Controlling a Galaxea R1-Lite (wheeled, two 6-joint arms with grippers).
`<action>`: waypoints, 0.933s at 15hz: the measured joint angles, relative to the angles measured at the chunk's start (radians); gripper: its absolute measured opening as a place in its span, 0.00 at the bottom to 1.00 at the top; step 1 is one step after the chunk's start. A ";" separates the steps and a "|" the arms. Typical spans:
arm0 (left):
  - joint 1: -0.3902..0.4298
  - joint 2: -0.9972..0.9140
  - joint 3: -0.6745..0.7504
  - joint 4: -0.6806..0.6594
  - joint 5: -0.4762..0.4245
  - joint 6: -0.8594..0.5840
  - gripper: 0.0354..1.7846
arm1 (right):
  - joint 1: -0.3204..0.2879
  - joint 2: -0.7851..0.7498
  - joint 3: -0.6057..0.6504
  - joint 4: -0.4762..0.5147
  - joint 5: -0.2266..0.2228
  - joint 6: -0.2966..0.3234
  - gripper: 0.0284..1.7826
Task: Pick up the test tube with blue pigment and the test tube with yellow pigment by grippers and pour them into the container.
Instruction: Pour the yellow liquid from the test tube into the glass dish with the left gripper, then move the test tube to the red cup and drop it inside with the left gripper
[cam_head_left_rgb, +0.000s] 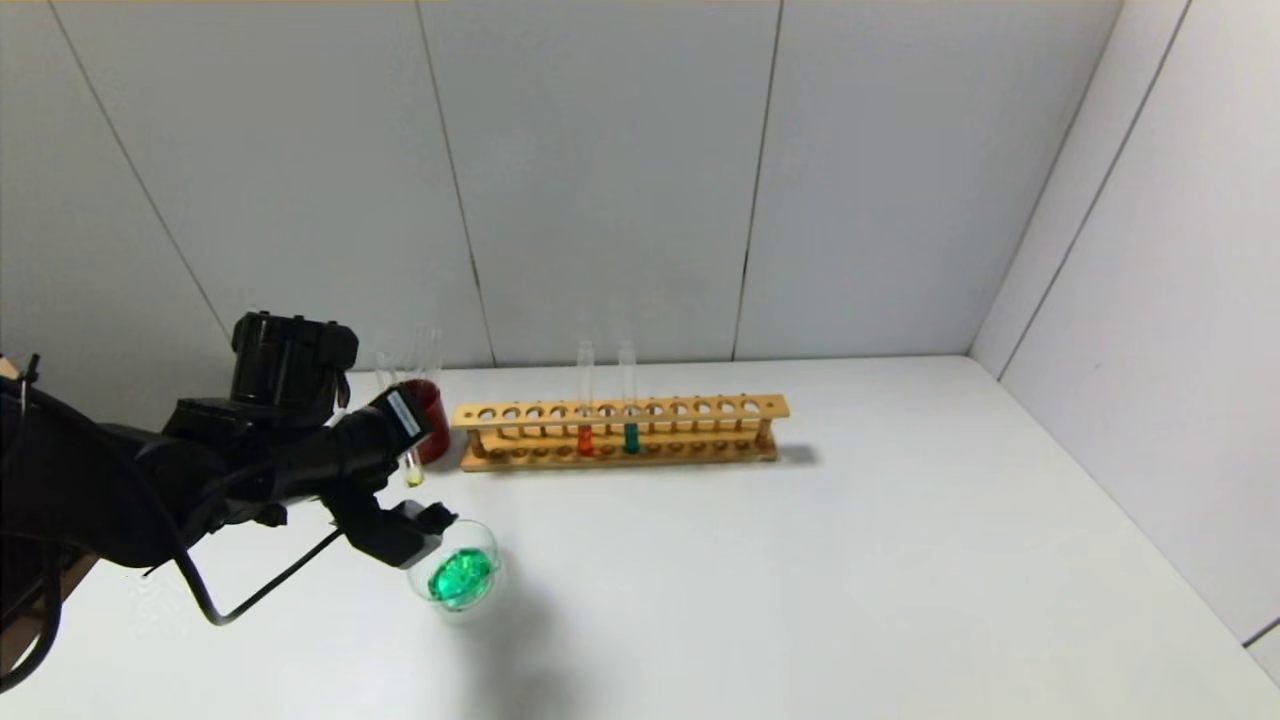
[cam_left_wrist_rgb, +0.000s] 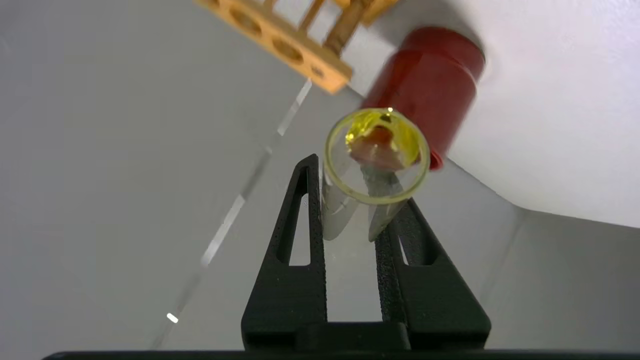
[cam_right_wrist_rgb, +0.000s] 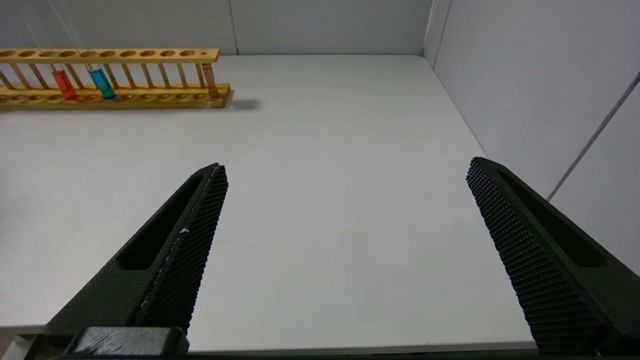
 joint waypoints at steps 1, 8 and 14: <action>-0.010 -0.015 0.000 0.005 0.044 -0.071 0.17 | 0.000 0.000 0.000 0.000 0.000 0.000 0.98; -0.086 -0.072 -0.093 0.195 0.153 -0.865 0.17 | 0.000 0.000 0.000 0.000 0.000 0.000 0.98; -0.107 -0.093 -0.415 0.559 0.031 -1.554 0.17 | 0.000 0.000 0.000 0.000 0.000 0.000 0.98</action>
